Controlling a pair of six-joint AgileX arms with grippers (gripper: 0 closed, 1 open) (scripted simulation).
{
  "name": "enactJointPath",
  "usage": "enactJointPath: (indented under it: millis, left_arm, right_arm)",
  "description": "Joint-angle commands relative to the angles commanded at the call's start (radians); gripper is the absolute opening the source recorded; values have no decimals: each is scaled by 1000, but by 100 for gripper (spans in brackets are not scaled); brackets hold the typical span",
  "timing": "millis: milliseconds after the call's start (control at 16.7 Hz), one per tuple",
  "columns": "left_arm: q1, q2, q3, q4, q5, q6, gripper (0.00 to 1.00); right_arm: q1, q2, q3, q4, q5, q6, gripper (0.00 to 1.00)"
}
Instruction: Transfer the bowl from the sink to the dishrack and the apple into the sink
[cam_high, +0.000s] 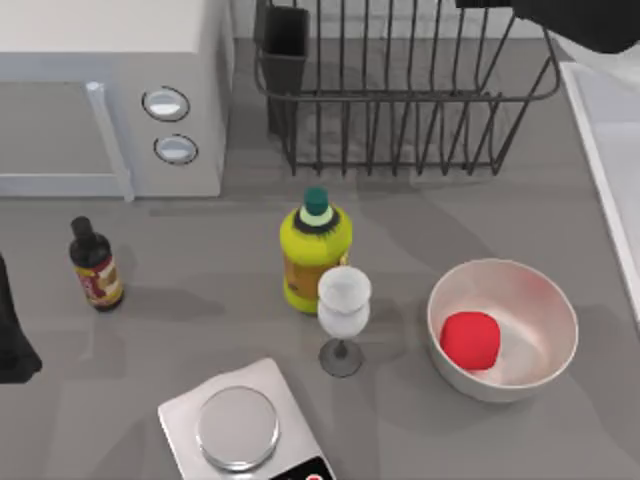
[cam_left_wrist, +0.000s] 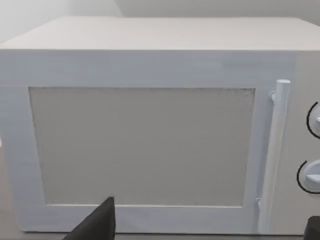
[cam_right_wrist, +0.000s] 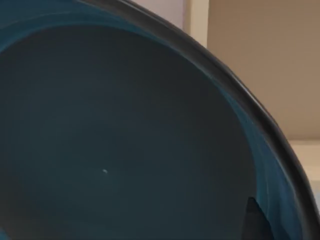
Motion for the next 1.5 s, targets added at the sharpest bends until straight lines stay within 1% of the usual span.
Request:
enactJointPath:
  millis: [120, 240, 600, 720, 900, 1140, 1500]
  left_arm:
    - [0, 0, 0, 0, 0, 0, 100]
    - [0, 0, 0, 0, 0, 0, 100]
    - [0, 0, 0, 0, 0, 0, 100]
    - [0, 0, 0, 0, 0, 0, 100]
    - [0, 0, 0, 0, 0, 0, 100]
    - [0, 0, 0, 0, 0, 0, 100]
    - [0, 0, 0, 0, 0, 0, 100]
  right_arm:
    - [-17, 45, -32, 52, -16, -1, 0]
    - [-38, 98, -72, 145, -36, -2, 0]
    - [-101, 263, -208, 533, -96, -4, 0]
    - [-127, 315, -257, 628, -121, -5, 0]
    - [-154, 368, -308, 694, -146, -6, 0]
    - [-155, 370, -310, 695, -147, -6, 0]
    - [-155, 370, -310, 695, -147, -6, 45]
